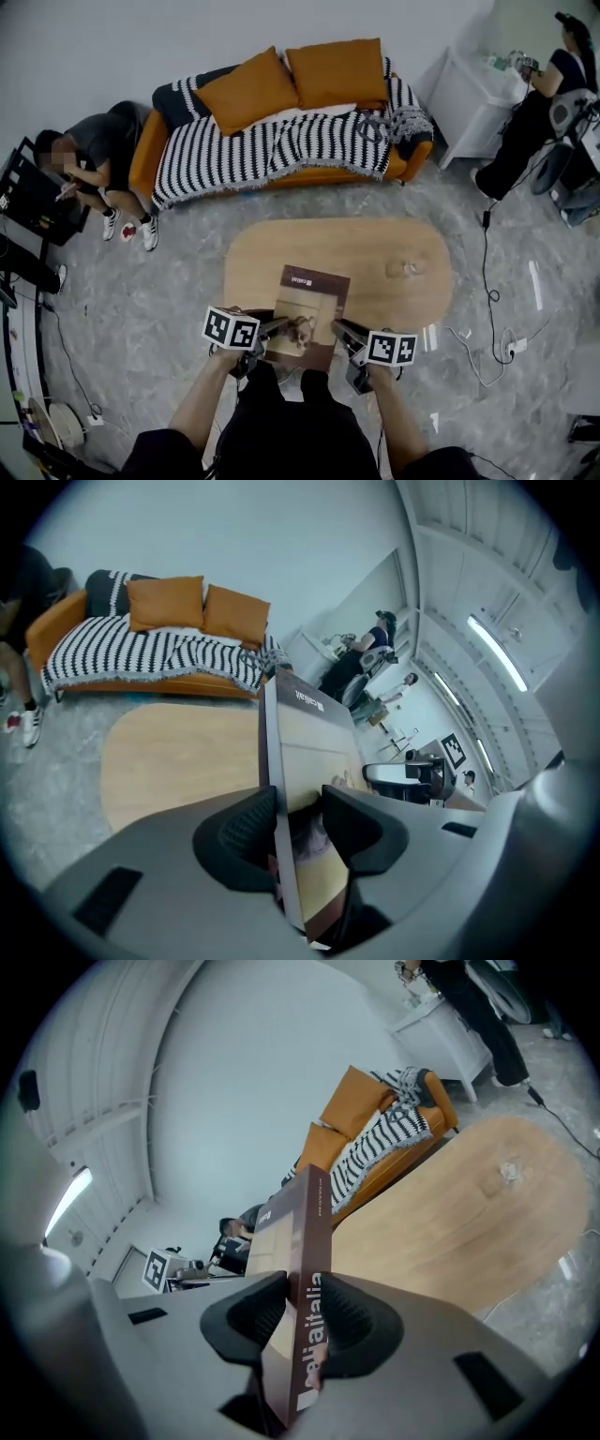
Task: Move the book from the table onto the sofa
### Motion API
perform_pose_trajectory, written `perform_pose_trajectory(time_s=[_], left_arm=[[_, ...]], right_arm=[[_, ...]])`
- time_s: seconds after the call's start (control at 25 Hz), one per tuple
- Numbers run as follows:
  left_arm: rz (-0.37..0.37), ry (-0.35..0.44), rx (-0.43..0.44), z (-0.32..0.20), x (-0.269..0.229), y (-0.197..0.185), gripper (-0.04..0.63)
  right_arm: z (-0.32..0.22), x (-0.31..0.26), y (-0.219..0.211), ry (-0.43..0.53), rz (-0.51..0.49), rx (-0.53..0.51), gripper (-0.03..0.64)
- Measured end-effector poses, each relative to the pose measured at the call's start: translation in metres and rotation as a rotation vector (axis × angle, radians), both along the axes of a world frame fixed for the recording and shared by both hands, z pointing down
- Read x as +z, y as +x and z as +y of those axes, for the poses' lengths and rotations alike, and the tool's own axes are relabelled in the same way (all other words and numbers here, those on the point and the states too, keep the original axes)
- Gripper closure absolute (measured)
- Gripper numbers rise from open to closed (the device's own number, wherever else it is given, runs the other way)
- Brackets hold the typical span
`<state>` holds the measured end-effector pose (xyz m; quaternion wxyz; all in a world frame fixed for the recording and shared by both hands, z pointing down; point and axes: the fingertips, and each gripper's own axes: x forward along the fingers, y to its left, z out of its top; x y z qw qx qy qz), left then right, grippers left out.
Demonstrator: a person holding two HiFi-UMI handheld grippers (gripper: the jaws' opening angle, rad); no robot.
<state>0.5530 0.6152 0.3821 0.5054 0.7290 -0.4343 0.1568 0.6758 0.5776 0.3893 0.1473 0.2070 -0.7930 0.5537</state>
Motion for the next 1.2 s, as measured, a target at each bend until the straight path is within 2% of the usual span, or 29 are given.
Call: perform_pose_trajectory(time_s=[0.16, 0.36, 0.6, 0.8, 1.2], left_arm=[[0.006, 0.013, -0.083, 0.024, 0.001, -0.048, 0.436], [0.018, 0.025, -0.189, 0.066, 0.002, -0.129, 0.436], [0.024, 0.042, -0.252, 0.118, 0.005, -0.226, 0.436], [0.034, 0.059, -0.275, 0.147, 0.002, -0.292, 0.436], [0.028, 0.084, -0.334, 0.176, -0.009, -0.381, 0.436]], right_arm=[[0.014, 0.001, -0.051, 0.005, 0.002, -0.079, 0.489], [0.044, 0.000, -0.137, 0.019, 0.014, -0.184, 0.489], [0.089, 0.002, -0.238, 0.030, 0.015, -0.242, 0.489], [0.115, -0.002, -0.305, 0.043, 0.022, -0.258, 0.489], [0.138, -0.014, -0.397, 0.076, 0.011, -0.302, 0.489]])
